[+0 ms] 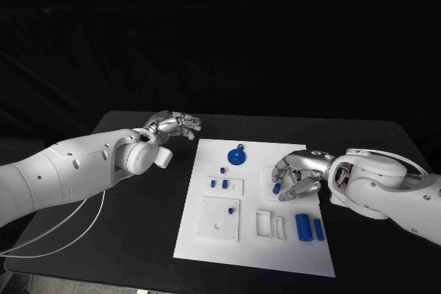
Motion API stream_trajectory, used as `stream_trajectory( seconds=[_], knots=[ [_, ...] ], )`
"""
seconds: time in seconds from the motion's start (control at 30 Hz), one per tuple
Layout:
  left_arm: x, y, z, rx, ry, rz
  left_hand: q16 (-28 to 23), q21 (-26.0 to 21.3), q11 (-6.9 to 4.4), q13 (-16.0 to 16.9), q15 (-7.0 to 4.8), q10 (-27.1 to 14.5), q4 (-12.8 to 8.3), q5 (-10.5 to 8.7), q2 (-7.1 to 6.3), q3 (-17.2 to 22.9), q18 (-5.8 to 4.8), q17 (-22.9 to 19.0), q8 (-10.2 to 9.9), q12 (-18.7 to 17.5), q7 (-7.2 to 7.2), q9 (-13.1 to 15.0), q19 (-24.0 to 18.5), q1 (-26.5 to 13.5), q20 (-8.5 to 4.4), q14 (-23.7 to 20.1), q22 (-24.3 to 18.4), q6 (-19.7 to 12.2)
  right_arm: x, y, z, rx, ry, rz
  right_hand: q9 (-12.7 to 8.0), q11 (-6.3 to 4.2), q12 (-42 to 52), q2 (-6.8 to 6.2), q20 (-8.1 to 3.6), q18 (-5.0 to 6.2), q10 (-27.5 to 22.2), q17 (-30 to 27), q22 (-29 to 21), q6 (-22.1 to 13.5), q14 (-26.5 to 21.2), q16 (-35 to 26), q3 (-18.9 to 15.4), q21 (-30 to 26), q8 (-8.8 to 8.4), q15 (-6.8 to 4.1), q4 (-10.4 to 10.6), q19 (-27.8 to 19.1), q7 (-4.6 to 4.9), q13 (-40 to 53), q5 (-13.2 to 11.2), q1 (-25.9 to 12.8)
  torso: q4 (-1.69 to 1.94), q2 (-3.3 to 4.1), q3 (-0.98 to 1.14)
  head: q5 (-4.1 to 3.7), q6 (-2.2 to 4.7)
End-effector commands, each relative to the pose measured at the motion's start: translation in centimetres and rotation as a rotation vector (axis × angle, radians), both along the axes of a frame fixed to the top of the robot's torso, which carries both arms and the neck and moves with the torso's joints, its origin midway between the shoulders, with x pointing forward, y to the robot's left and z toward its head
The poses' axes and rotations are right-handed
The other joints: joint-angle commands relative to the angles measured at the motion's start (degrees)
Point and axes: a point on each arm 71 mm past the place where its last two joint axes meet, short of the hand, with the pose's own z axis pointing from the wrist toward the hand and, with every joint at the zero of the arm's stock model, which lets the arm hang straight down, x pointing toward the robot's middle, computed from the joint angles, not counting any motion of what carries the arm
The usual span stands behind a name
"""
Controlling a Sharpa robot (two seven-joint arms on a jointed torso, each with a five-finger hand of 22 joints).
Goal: Assemble the parts on the task board
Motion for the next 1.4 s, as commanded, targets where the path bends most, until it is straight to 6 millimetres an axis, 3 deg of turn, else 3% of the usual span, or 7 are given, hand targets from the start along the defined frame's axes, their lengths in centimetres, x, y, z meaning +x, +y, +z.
stream_trajectory(
  seconds=[0.03, 0.2, 0.27, 0.37, 0.57, 0.83, 1.4],
  knots=[
    [0.0, -0.2, 0.1, -0.013, -0.003, -0.015, -0.20, -0.37, -0.17, 0.08, 0.24, -0.37, 0.11, -0.29, -0.15, -0.16, 0.12, 0.07, 0.33, 0.03, 0.06, 0.05, -0.03, -0.09, -0.37, -0.03, 0.07, -0.46, -0.2, 0.4, -0.2, -0.028, -0.032, 0.020, 0.22, -0.35, 0.90, 0.85, -0.26, 4.78, 1.44, -0.13, 0.84, 1.13, 0.15, 0.33, 0.20, -0.07, 0.64, -0.70, -0.20, -0.03, -0.13, 0.31, -1.43, 1.50, 0.01, -0.01, -0.03, -0.07, -0.14],
    [0.0, -0.2, 0.1, -0.013, -0.003, -0.016, -0.21, -0.38, -0.17, 0.08, 0.24, -0.37, 0.11, -0.29, -0.14, -0.16, 0.12, 0.08, 0.34, 0.04, 0.06, 0.05, -0.03, -0.10, -0.36, -0.04, 0.07, -0.47, -0.3, 0.6, -0.5, -0.024, -0.046, 0.023, 0.27, -0.80, 1.77, 1.34, -0.34, 4.78, 2.47, -0.34, 0.79, 2.06, 0.47, 0.45, 1.81, -0.02, 1.06, -1.14, 0.18, 0.32, -0.36, 0.60, -3.72, 2.68, 0.06, -0.01, -0.04, -0.01, -0.34],
    [0.0, -0.2, 0.1, -0.013, -0.003, -0.016, -0.21, -0.38, -0.17, 0.08, 0.24, -0.37, 0.12, -0.29, -0.13, -0.17, 0.12, 0.08, 0.34, 0.04, 0.06, 0.05, -0.03, -0.10, -0.36, -0.04, 0.07, -0.47, -0.3, 0.6, -0.5, -0.023, -0.052, 0.023, 0.41, -1.26, 2.25, 1.25, -0.38, 4.78, 3.22, -0.41, 0.70, 2.78, 0.54, 0.45, 3.31, -0.11, 1.44, -1.16, 0.66, 0.40, -0.65, 0.80, -6.90, 3.42, 0.06, -0.02, -0.05, -0.02, -0.36],
    [0.0, -0.2, 0.1, -0.013, -0.003, -0.016, -0.22, -0.39, -0.16, 0.08, 0.25, -0.37, 0.13, -0.29, -0.13, -0.17, 0.12, 0.09, 0.34, 0.04, 0.06, 0.05, -0.02, -0.11, -0.36, -0.04, 0.08, -0.47, -0.3, 0.7, -0.5, -0.028, -0.059, 0.025, 0.34, -1.54, 3.11, 0.98, -0.26, 4.78, 4.42, -0.73, 0.63, 4.14, 0.93, 0.46, 8.77, -0.13, 1.86, -1.90, 3.10, 0.87, -1.20, 1.07, -10.69, 4.64, 0.07, -0.01, -0.07, -0.11, -0.41],
    [0.0, -0.2, 0.1, -0.013, -0.003, -0.016, -0.23, -0.40, -0.16, 0.09, 0.25, -0.38, 0.15, -0.30, -0.12, -0.18, 0.11, 0.10, 0.35, 0.05, 0.06, 0.05, -0.02, -0.14, -0.35, -0.04, 0.08, -0.48, -0.3, 0.9, -0.7, -0.039, -0.078, 0.028, 0.19, -2.09, 4.14, 1.08, -0.41, 4.78, 5.68, -0.95, 0.95, 5.74, 1.53, 0.83, 13.43, 0.43, 2.26, -2.37, 4.89, 1.58, -1.77, 1.39, -13.86, 5.08, 0.06, -0.02, -0.09, -0.11, -0.46],
    [0.0, -0.2, 0.1, -0.013, -0.002, -0.015, -0.25, -0.42, -0.16, 0.10, 0.25, -0.38, 0.18, -0.30, -0.11, -0.20, 0.11, 0.12, 0.37, 0.06, 0.07, 0.06, -0.02, -0.17, -0.34, -0.04, 0.09, -0.50, -0.3, 1.2, -0.7, -0.042, -0.116, 0.023, 0.72, -3.08, 5.66, 2.82, -0.57, 4.78, 8.03, -1.04, 1.09, 8.44, 2.43, 1.32, 20.37, 1.46, 3.43, -3.32, 5.79, 2.60, -2.86, 2.03, -14.35, 6.57, 0.08, -0.03, -0.10, -0.06, -0.72],
    [0.0, -0.2, 0.0, -0.014, -0.002, -0.018, 0.10, -0.50, -0.20, 0.14, 0.12, -0.45, 0.28, -0.27, 0.01, -0.25, 0.14, 0.50, 0.48, 0.12, 0.07, 0.06, 0.10, -0.24, -0.39, 0.57, 0.16, -0.61, -0.4, 1.4, 0.1, 0.046, -0.205, 0.006, 1.76, -3.93, 6.86, 2.84, -1.35, 4.78, 9.90, -0.92, 1.05, 10.34, 3.96, 2.05, 23.61, 2.87, 4.30, -4.16, 4.65, 3.94, -3.69, 2.68, -14.25, 5.41, 0.12, 0.01, -0.03, 0.34, -0.94]
  ],
)
